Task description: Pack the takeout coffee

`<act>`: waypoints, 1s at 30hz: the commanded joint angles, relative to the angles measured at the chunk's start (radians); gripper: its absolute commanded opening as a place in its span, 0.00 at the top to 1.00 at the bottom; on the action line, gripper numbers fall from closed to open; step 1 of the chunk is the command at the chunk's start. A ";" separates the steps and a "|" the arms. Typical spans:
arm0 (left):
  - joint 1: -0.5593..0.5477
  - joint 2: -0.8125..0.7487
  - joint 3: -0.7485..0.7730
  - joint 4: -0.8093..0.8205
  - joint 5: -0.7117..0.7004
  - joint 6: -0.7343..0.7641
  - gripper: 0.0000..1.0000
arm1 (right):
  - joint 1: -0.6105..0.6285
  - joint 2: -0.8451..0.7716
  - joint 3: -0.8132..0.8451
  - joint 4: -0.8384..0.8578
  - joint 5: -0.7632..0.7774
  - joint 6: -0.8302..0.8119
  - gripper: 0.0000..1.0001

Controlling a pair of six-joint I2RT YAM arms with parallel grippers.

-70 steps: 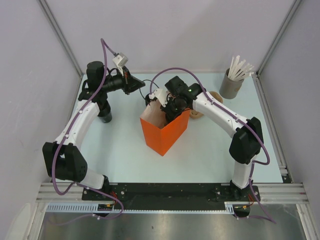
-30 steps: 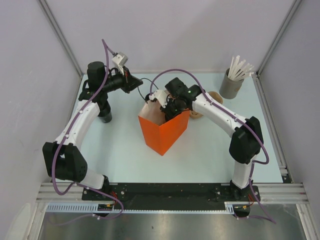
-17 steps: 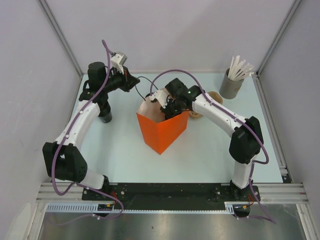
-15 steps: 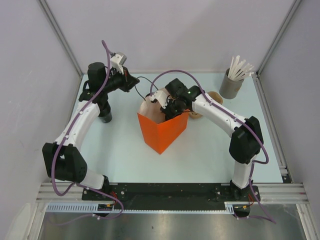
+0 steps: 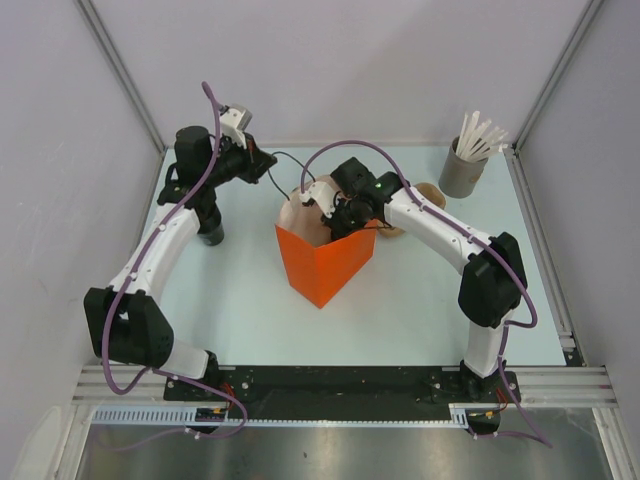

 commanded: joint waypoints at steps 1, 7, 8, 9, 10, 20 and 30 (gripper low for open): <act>-0.001 -0.049 -0.007 0.056 0.001 -0.006 1.00 | -0.008 0.018 -0.012 0.004 -0.007 -0.009 1.00; -0.001 -0.051 -0.011 0.064 0.020 -0.012 1.00 | -0.011 0.041 -0.023 0.004 -0.007 -0.013 1.00; 0.001 -0.051 -0.011 0.065 0.020 -0.012 1.00 | -0.011 0.044 -0.025 0.004 -0.009 -0.013 1.00; -0.001 -0.052 -0.011 0.067 0.020 -0.012 1.00 | -0.011 0.046 -0.028 0.004 -0.009 -0.015 1.00; -0.001 -0.054 -0.012 0.068 0.025 -0.012 1.00 | -0.011 0.050 -0.028 0.006 -0.009 -0.015 1.00; -0.001 -0.057 -0.017 0.078 0.066 -0.017 1.00 | -0.012 0.079 -0.041 0.000 -0.007 -0.023 1.00; -0.001 -0.063 -0.024 0.081 0.080 -0.018 1.00 | -0.012 0.096 -0.049 -0.007 0.007 -0.027 1.00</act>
